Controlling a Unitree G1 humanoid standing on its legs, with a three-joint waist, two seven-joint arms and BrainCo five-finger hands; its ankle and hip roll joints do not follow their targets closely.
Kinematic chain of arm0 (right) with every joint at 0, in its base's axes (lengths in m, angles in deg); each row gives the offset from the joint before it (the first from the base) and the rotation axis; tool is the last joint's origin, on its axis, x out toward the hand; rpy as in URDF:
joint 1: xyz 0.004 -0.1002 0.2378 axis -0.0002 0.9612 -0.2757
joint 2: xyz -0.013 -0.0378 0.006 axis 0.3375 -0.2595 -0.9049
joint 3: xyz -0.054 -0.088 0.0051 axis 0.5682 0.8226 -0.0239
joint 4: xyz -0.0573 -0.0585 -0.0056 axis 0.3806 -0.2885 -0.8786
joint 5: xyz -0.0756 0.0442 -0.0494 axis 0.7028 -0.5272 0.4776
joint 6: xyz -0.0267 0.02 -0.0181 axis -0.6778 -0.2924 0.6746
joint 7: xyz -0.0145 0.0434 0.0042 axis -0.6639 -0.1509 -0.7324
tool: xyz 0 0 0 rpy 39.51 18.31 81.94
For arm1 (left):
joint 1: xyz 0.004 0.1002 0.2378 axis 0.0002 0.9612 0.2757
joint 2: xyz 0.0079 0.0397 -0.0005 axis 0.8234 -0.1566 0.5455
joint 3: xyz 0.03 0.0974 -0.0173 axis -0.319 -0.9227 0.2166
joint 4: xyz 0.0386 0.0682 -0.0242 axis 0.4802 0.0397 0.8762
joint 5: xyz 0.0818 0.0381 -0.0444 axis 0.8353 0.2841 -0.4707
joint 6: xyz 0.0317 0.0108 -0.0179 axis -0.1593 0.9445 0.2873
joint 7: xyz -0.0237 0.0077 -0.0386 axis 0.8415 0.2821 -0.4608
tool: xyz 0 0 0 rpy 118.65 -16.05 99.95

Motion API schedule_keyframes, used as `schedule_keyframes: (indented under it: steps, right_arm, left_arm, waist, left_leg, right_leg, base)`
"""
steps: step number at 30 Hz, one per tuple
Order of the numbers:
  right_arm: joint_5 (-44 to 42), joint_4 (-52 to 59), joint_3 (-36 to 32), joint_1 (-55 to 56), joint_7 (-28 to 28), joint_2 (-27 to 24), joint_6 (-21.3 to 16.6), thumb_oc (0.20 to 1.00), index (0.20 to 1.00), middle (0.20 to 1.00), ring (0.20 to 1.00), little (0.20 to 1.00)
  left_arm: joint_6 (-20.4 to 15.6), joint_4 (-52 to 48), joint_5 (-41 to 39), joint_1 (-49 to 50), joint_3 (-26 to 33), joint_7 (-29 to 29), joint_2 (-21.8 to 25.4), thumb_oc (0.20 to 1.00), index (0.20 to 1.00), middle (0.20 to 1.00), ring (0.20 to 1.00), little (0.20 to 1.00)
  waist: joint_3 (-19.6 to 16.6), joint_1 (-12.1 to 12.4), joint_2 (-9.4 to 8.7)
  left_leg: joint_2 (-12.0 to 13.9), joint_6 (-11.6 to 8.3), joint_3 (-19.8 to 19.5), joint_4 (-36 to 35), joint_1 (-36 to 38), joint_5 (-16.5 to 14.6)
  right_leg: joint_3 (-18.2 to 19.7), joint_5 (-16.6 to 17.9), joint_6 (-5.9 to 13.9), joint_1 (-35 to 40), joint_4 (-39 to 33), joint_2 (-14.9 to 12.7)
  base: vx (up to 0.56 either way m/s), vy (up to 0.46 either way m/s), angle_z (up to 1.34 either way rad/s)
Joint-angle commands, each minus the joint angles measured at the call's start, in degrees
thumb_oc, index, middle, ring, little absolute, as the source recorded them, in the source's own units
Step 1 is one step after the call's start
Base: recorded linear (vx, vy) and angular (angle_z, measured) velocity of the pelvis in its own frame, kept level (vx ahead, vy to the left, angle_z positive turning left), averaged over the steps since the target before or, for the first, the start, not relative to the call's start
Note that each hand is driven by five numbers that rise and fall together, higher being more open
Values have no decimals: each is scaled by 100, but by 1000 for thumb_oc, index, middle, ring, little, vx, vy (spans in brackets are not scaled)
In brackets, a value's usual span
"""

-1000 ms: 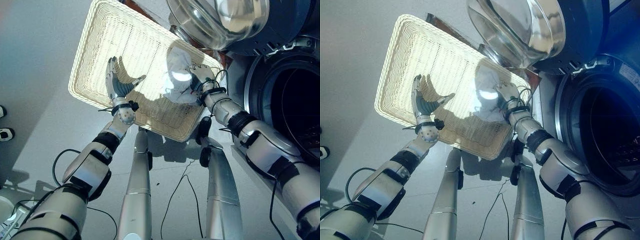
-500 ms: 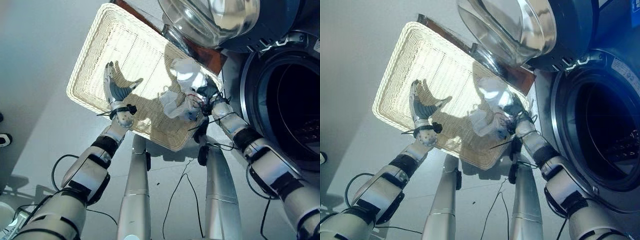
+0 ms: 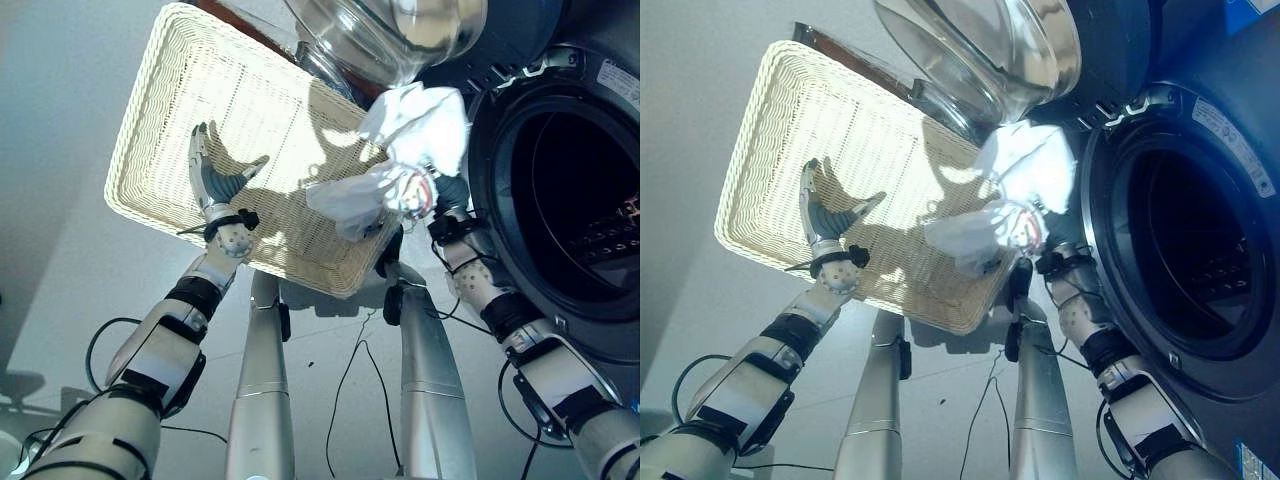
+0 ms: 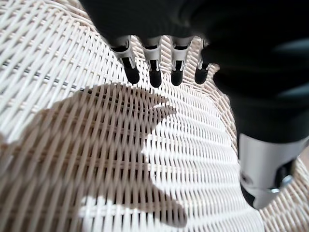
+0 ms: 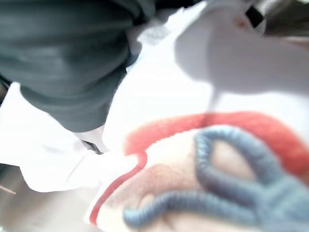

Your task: Put the clothes into the washing machine.

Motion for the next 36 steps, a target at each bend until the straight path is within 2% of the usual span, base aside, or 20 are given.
schedule_keyframes:
  steps: [1,5,6,10,13,16,23,24,26,27,29,30,31,32,33,34,35,36]
  right_arm:
    - [-915,649,-259,15,-859,-174,-447,200,200,200,200,200]
    - [-2254,512,-698,81,-1633,-144,-348,200,200,200,200,200]
    - [-3056,235,-966,78,-1942,-142,-253,200,200,200,200,200]
    - [-3652,-126,-1188,41,-2137,-198,-175,200,200,200,200,200]
    - [-4053,-646,-1466,-66,-1747,-309,-105,200,200,200,200,200]
    - [-3573,-1295,-1605,-239,-725,-481,325,200,200,200,200,200]
    - [-3463,-1527,-1614,-302,-487,-551,446,200,200,200,200,200]
    - [-3089,-2312,-1589,-389,519,-735,895,200,200,200,200,200]
    - [-3089,-2312,-1589,-389,519,-735,895,200,200,200,200,200]
    - [-2751,-2684,-1589,-592,1738,-1012,824,200,200,200,200,200]
    - [-2751,-2684,-1589,-592,1738,-1012,824,200,200,200,200,200]
    - [-2576,-2932,-1622,-949,2948,-1633,361,200,200,200,200,200]
    - [-2427,-2748,-1679,-1017,3935,-2218,-643,200,200,200,200,200]
    - [-2225,-2547,-1725,-1016,4274,-2365,-935,200,200,200,200,200]
    - [-1752,-2263,-1780,-982,4940,-2596,-1233,200,200,200,200,200]
    - [-1561,-2082,-1889,-904,5333,-2816,-1381,200,200,200,200,200]
    - [-1490,-2050,-1919,-877,5428,-2850,-1425,200,200,200,200,200]
    - [-1322,-2001,-2113,-755,5627,-3119,-1572,200,200,200,200,200]
  left_arm:
    - [-248,49,21,-211,359,82,144,1000,1000,1000,1000,1000]
    - [-384,154,-11,-190,392,22,236,1000,1000,1000,1000,1000]
    - [-506,290,-58,-214,411,-60,297,1000,1000,1000,1000,1000]
    - [-621,418,-87,-247,414,-115,325,1000,1000,1000,1000,1000]
    - [-736,566,-131,-291,415,-181,388,1000,1000,1000,1000,1000]
    - [-754,638,-180,-378,374,-173,396,1000,1000,1000,1000,1000]
    - [-761,645,-197,-384,359,-166,392,1000,1000,1000,1000,1000]
    - [-805,678,-183,-354,274,-150,384,1000,1000,1000,1000,1000]
    - [-805,678,-183,-354,274,-150,384,1000,1000,1000,1000,1000]
    - [-769,615,-198,-313,183,-92,368,1000,1000,1000,1000,1000]
    - [-769,615,-198,-313,183,-92,368,1000,1000,1000,1000,1000]
    - [-770,438,-203,-117,73,-6,457,1000,1000,1000,1000,1000]
    - [-807,144,-154,239,57,126,640,1000,1000,1000,1000,1000]
    - [-819,67,-152,335,81,136,716,1000,1000,1000,1000,1000]
    - [-814,-32,-159,439,124,118,846,1000,1000,1000,1000,1000]
    - [-816,-78,-181,511,196,70,966,1000,1000,1000,1000,1000]
    - [-811,-92,-186,527,210,52,989,1000,1000,1000,1000,1000]
    - [-830,-75,-205,576,274,-34,1125,1000,1000,1000,1000,1000]
  waist:
    - [49,86,-155]
    - [49,69,-186]
    - [49,60,-184]
    - [49,60,-178]
    - [49,47,-181]
    - [49,39,-181]
    - [49,46,-174]
    - [49,95,-169]
    - [49,95,-169]
    - [49,150,-159]
    - [49,150,-159]
    - [49,186,-190]
    - [49,191,-311]
    - [49,178,-361]
    - [49,152,-446]
    - [49,117,-527]
    - [49,116,-542]
    - [49,81,-636]
  left_leg:
    - [-559,566,514,337,16,-213]
    - [-539,557,517,323,54,-264]
    - [-526,555,530,322,69,-290]
    - [-518,551,533,319,76,-313]
    - [-508,536,534,309,76,-328]
    - [-510,537,527,329,12,-298]
    - [-502,539,528,325,9,-299]
    - [-493,532,504,319,64,-335]
    - [-493,532,504,319,64,-335]
    - [-491,532,471,364,70,-352]
    - [-491,532,471,364,70,-352]
    - [-470,534,405,462,64,-430]
    - [-431,539,347,459,58,-467]
    - [-418,538,335,429,74,-470]
    - [-416,541,304,382,115,-482]
    - [-403,548,283,361,146,-496]
    - [-399,548,281,356,156,-499]
    - [-383,562,263,335,219,-508]
  right_leg:
    - [-374,1438,320,543,-1672,487]
    - [-369,1424,344,586,-1698,490]
    - [-373,1419,358,605,-1702,479]
    - [-374,1420,370,623,-1719,469]
    - [-374,1447,386,648,-1773,468]
    - [-367,1527,385,602,-1819,455]
    - [-364,1543,386,606,-1845,460]
    - [-367,1511,381,677,-1859,477]
    - [-367,1511,381,677,-1859,477]
    - [-385,1499,361,705,-1835,495]
    - [-385,1499,361,705,-1835,495]
    - [-402,1482,361,755,-1816,511]
    - [-446,1473,372,823,-1844,544]
    - [-454,1481,376,850,-1873,560]
    - [-445,1505,385,901,-1947,583]
    - [-439,1512,392,950,-1992,605]
    - [-437,1514,393,963,-2000,610]
    - [-439,1510,394,1040,-2009,640]
  base:
    - [0,0,0]
    - [0,0,0]
    - [0,0,0]
    - [0,0,0]
    - [0,0,0]
    - [0,0,0]
    - [2,-5,-1]
    - [17,-35,-5]
    - [14,-34,-3]
    - [11,-34,-2]
    - [4,-44,-3]
    - [-11,-131,-2]
    - [-17,-153,-5]
    - [-27,-127,-12]
    - [-23,-75,-16]
    - [-16,-58,-13]
    - [-9,-60,-6]
    - [-7,-42,-3]
